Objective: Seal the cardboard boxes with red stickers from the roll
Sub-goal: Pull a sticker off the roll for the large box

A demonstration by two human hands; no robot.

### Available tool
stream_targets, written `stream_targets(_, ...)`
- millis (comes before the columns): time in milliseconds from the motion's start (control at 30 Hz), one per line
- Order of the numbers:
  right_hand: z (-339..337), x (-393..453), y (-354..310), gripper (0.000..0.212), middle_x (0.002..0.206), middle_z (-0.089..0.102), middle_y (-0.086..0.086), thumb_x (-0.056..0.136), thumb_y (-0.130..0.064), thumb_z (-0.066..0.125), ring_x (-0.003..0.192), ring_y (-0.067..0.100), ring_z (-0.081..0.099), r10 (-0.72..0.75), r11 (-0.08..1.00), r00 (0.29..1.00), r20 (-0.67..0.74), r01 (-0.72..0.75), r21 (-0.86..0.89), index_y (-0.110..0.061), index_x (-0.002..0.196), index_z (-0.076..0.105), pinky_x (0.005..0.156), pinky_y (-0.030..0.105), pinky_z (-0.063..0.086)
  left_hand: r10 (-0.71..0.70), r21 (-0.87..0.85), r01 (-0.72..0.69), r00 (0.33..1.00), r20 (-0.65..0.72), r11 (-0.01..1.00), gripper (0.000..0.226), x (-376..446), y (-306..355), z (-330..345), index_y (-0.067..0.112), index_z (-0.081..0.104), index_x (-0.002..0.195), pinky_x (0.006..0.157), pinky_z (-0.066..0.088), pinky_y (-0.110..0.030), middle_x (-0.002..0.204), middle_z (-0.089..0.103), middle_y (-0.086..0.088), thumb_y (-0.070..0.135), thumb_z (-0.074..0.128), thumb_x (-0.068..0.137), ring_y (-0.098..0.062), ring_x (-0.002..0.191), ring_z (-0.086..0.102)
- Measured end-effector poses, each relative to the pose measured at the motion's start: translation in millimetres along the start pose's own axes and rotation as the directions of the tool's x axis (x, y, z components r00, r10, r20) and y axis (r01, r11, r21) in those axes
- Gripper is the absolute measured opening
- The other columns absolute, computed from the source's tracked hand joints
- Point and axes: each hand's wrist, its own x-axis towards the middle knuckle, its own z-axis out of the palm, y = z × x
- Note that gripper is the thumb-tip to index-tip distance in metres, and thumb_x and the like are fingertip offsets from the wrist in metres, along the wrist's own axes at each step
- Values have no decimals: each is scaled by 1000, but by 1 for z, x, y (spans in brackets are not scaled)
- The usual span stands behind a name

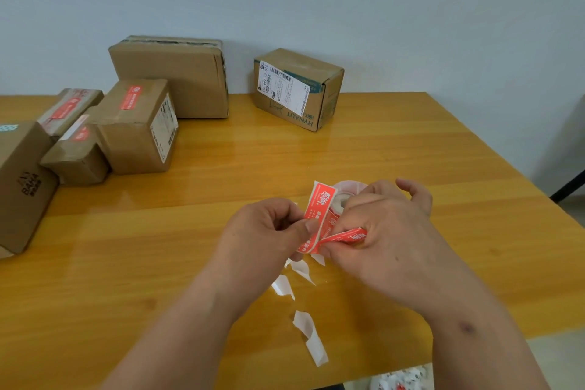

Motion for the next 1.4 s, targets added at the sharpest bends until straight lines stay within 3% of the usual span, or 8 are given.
stream_targets(233, -4, 0, -1, 31, 69, 55, -19, 75, -58, 59, 99, 2, 43, -3, 1000, 1000, 5, 3, 13, -30, 69, 71, 104, 38, 9, -4, -29, 3, 999, -38, 1000, 21, -1, 0, 2, 20, 65, 71, 51, 42, -17, 59, 63, 5, 27, 64, 91, -5, 54, 57)
stream_targets(467, -6, -2, -1, 33, 74, 57, -23, 70, -56, 51, 98, 0, 42, 24, 1000, 1000, 17, -24, 19, -31, 72, 71, 106, 40, 11, 1, -32, -2, 1000, -31, 999, 21, 0, 0, 1, 18, 65, 73, 47, 39, -13, 60, 64, 4, 28, 64, 91, -6, 53, 57)
stream_targets(633, -7, -2, -2, 20, 75, 54, -27, 76, -48, 64, 99, -1, 41, 12, 999, 1000, 13, -12, 42, -31, 71, 72, 108, 39, 9, 5, -27, -6, 1000, -29, 1000, 22, -1, 0, 1, 19, 63, 74, 54, 44, -17, 60, 64, 3, 29, 62, 92, -5, 52, 56)
stream_targets(767, -1, -2, -1, 21, 67, 57, -20, 69, -47, 59, 94, 5, 49, 6, 998, 1000, -19, -5, 55, -30, 63, 70, 105, 41, 12, -39, -136, 30, 997, -61, 990, 21, 1, -4, 1, 15, 64, 75, 65, 47, -34, 66, 64, -2, 27, 62, 92, -11, 53, 57)
stream_targets(1067, -5, -6, 3, 22, 74, 63, -17, 71, -51, 63, 97, 0, 46, 10, 993, 1000, -6, -10, 116, -32, 69, 72, 107, 34, 7, -164, -337, 103, 973, -160, 936, 19, 8, -9, -7, 13, 64, 78, 70, 56, -35, 57, 56, 2, 27, 63, 91, -12, 55, 51)
stream_targets(1200, -5, -6, -1, 21, 88, 60, -26, 72, -55, 69, 101, -3, 44, 41, 995, 999, -24, -39, 93, -40, 86, 72, 109, 37, 8, -194, -423, 131, 975, -110, 897, 20, 7, -5, -11, 12, 63, 74, 61, 51, -30, 56, 49, 0, 28, 67, 86, -9, 50, 45)
stream_targets(1300, -5, -5, -7, 49, 103, 47, -22, 68, -61, 60, 103, -6, 33, 81, 990, 987, -137, -64, 127, -41, 113, 63, 106, 34, 10, -176, -429, 122, 981, -87, 895, 25, 4, -2, -12, 13, 62, 68, 61, 49, -30, 56, 47, 0, 36, 71, 73, -10, 49, 41)
stream_targets(1400, -5, -2, -12, 45, 104, 41, -18, 75, -53, 57, 107, 4, 39, 114, 989, 955, -274, -83, 119, -38, 117, 59, 97, 31, 13, -136, -397, 99, 988, -67, 912, 28, 1, -1, -13, 17, 61, 61, 63, 49, -31, 56, 45, 0, 42, 71, 69, -12, 49, 38)
